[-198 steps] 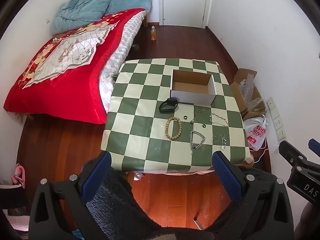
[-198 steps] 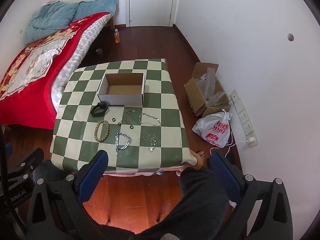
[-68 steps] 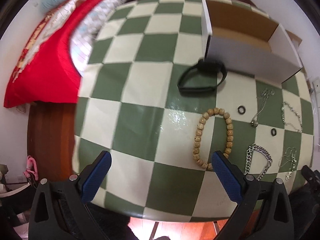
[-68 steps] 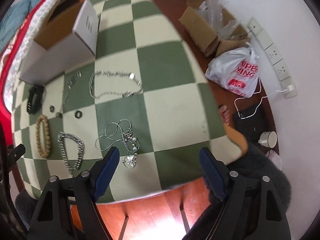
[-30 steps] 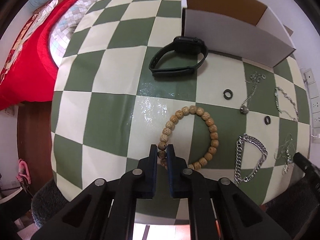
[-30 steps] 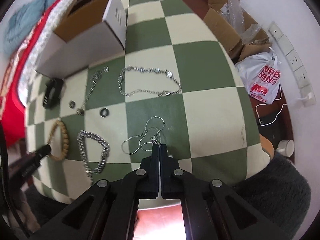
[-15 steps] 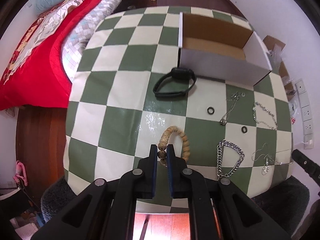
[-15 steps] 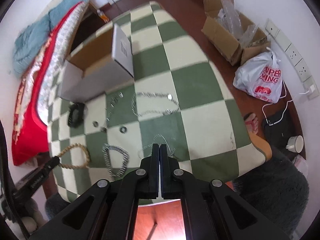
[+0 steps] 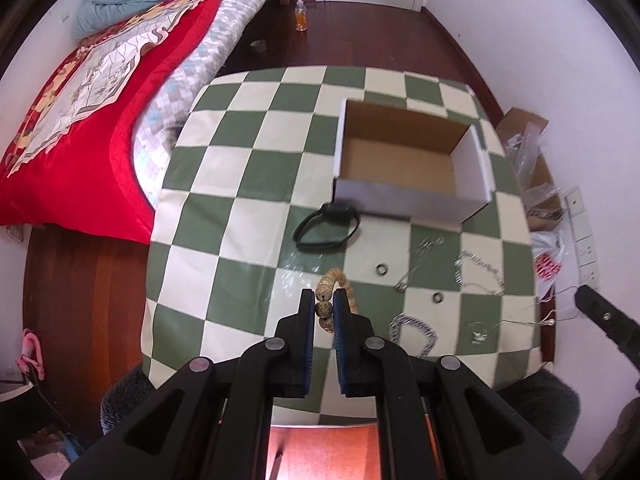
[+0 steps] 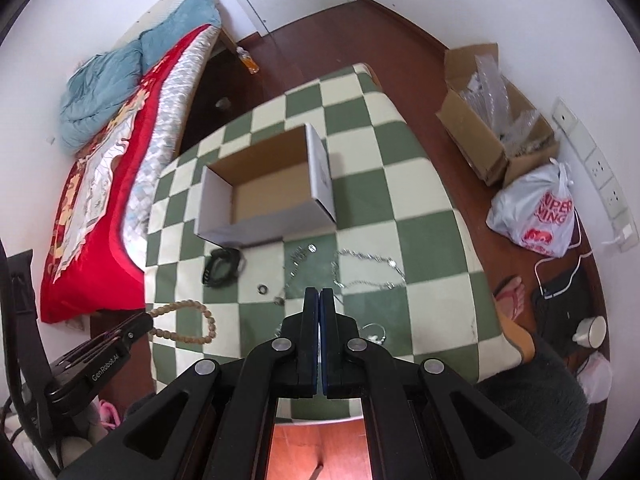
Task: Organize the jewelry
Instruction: 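Carry the bracelet into the white box with the left tool while the right tool drops the necklace in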
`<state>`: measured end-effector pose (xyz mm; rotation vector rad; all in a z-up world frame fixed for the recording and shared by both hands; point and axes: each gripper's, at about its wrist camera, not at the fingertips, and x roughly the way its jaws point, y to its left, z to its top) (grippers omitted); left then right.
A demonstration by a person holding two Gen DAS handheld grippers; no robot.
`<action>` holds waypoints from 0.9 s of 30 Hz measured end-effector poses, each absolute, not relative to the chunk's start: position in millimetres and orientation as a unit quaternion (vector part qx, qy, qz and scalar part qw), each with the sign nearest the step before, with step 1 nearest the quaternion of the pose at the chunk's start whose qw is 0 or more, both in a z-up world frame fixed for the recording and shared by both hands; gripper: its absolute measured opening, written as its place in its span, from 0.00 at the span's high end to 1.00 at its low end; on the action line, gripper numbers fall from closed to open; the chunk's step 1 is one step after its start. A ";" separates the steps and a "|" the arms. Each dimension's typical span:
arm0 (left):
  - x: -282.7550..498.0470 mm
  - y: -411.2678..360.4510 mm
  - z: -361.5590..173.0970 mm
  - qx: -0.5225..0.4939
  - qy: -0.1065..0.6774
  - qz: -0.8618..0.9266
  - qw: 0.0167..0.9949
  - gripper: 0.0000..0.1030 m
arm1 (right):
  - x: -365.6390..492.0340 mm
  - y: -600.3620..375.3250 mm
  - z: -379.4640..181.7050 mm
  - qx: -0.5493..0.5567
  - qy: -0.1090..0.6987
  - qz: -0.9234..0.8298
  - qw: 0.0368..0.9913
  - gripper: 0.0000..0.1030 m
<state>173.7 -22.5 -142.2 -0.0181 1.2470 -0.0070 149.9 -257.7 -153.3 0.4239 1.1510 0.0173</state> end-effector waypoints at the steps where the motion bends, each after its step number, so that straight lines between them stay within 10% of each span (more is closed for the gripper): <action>1: 176.7 -23.5 -137.2 -0.012 0.582 -0.006 0.813 0.94 | 153.3 -256.2 -147.5 0.196 0.536 0.010 0.821 1.00; 27: 335.8 -44.4 -59.8 -0.024 0.549 -0.056 0.833 0.94 | 314.7 -220.5 -36.3 0.150 0.480 0.038 0.863 1.00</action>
